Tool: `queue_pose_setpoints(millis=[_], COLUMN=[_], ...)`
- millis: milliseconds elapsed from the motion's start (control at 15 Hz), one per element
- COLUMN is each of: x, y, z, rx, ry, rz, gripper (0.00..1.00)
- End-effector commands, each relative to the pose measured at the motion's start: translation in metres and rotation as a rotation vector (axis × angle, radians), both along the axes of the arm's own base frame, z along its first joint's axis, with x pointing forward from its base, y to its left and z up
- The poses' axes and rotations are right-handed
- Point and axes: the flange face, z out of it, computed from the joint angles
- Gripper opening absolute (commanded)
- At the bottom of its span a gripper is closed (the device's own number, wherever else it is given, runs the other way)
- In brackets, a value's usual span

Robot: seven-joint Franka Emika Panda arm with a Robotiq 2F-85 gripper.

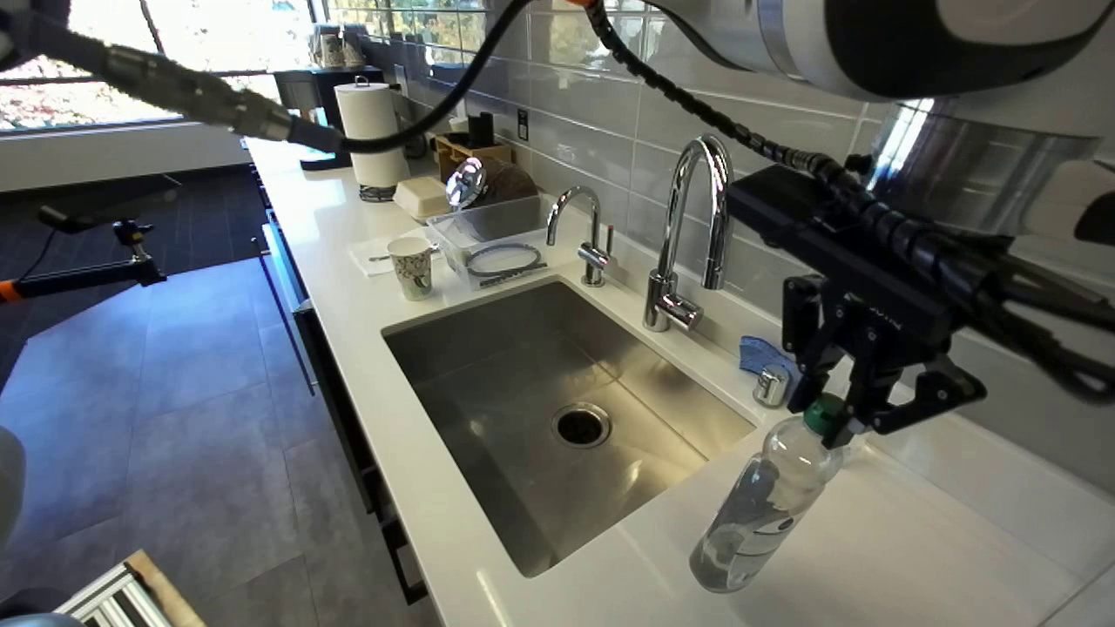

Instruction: Move the bottle with a green cup to the right closer to the edge

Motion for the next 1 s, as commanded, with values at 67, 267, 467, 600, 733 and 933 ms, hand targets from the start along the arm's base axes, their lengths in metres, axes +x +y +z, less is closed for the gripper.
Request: queue_pose_setpoints(millis=[67,267,467,600,733,933], x=[-0.008,-0.007,-0.007,-0.008,-0.008,-0.010], y=[0.022,0.029,0.035,0.037,0.040,0.044], z=[-0.012,-0.022,-0.030,-0.033,-0.033,-0.024], rx=[-0.043,-0.067,-0.067,-0.076,-0.082,-0.087], ry=[-0.047,-0.054,-0.053,-0.056,-0.050,-0.035], rz=[0.077,0.115,0.139,0.142,0.149,0.167], gripper=[0.09,0.09,0.09,0.09,0.59,0.75])
